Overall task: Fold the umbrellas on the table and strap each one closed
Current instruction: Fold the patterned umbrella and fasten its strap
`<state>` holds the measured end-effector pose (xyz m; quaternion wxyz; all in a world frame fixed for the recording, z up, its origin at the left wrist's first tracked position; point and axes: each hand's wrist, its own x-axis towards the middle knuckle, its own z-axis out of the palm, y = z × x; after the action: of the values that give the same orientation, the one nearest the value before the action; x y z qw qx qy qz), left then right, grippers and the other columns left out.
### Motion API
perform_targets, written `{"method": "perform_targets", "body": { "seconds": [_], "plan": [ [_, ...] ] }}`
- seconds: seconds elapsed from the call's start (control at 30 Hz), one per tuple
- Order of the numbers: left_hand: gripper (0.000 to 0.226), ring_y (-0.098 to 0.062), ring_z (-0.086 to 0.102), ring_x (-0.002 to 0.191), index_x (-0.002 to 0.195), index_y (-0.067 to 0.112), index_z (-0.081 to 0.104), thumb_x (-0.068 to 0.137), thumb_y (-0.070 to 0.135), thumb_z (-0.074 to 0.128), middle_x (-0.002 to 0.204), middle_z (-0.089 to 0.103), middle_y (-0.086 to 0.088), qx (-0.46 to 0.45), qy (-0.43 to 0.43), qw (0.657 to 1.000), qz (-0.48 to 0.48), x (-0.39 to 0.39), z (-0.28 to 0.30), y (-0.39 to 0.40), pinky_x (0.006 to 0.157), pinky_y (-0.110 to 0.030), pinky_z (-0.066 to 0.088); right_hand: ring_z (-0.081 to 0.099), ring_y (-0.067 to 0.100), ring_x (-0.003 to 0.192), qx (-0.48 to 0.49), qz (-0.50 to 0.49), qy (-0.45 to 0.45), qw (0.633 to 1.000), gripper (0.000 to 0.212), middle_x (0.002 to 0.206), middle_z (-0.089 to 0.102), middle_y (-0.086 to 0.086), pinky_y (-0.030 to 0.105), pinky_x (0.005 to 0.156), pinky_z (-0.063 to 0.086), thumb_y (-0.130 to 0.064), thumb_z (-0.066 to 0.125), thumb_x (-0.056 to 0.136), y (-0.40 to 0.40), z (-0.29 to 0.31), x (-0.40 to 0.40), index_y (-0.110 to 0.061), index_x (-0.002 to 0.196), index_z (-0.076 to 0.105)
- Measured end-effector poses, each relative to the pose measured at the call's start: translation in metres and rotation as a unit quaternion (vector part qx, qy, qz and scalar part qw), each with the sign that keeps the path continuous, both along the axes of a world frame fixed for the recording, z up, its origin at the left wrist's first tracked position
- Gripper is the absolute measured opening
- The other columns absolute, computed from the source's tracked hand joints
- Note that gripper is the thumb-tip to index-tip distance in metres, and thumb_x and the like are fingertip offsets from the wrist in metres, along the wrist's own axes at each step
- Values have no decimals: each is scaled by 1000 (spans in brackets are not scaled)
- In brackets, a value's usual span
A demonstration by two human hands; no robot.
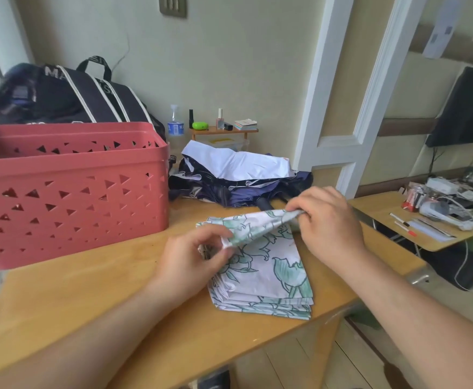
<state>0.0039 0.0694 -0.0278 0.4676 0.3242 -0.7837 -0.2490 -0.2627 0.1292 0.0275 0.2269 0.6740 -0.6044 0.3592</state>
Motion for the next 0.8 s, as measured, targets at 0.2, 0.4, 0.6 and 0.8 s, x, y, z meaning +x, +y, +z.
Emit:
{"method": "perform_targets", "body": {
  "seconds": [0.2, 0.4, 0.6, 0.8],
  "plan": [
    [46, -1, 64, 74, 111, 37, 71, 76, 9, 80, 82, 70, 16, -123, -158, 979, -37, 10, -4, -4, 72, -22, 53, 61, 33, 90, -37, 8, 115, 993, 23, 84, 67, -3, 44, 72, 52, -1, 72, 77, 40, -32, -10, -17, 92, 78],
    [37, 7, 63, 81, 104, 32, 77, 77, 6, 80, 94, 72, 16, -168, -180, 967, -62, 12, -4, -4, 78, -11, 51, 60, 27, 95, 52, 11, 112, 992, 24, 88, 64, -10, 40, 80, 51, -5, 86, 71, 54, -56, -7, -23, 83, 76],
    [24, -1, 66, 74, 98, 34, 78, 83, 16, 82, 85, 69, 15, -179, -202, 960, -80, 26, -2, -2, 69, -24, 56, 56, 22, 92, 118, 20, 77, 990, 24, 82, 58, -18, 39, 73, 52, -17, 90, 74, 57, -63, 3, -30, 85, 72],
    [15, 5, 66, 84, 99, 36, 78, 88, 26, 78, 90, 72, 18, -134, -256, 949, -123, 31, -6, -1, 77, -28, 57, 51, 18, 92, 179, 13, 69, 981, 28, 81, 47, -22, 39, 73, 48, -21, 85, 79, 59, -69, 5, -37, 88, 64]
  ]
}}
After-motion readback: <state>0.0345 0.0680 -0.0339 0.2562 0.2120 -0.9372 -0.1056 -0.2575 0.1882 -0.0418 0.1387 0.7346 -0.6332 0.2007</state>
